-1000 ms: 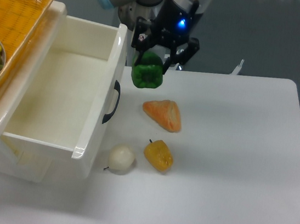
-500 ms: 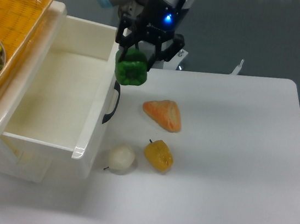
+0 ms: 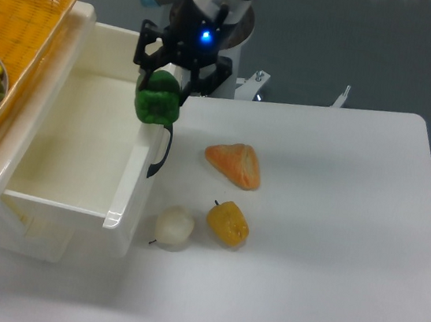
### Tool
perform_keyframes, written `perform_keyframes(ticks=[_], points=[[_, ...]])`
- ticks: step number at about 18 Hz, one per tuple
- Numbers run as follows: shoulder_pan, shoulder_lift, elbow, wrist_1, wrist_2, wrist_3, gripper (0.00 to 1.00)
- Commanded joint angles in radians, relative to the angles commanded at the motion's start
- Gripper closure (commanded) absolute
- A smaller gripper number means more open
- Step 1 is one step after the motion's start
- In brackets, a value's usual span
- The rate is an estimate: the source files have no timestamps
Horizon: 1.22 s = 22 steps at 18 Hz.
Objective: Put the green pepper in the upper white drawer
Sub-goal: 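Move the held pepper over the open drawer's interior, then lower the pepper into the drawer and open the gripper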
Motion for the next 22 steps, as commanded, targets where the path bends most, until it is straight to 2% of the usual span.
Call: perform_keyframes(ticks=[5, 8, 15, 19, 20, 22], points=[[-0.044, -0.021, -0.002, 0.002, 0.0, 0.0, 0.43], [-0.077, -0.04, -0.003, 0.024, 0.0, -0.002, 0.37], [-0.107, -0.051, -0.011, 0.029, 0.002, 0.0, 0.36], [-0.109, -0.061, -0.011, 0.031, 0.003, 0.002, 0.24], [-0.109, -0.061, -0.012, 0.031, 0.005, 0.006, 0.13], [-0.12, -0.061, -0.011, 0.032, 0.005, 0.009, 0.05]])
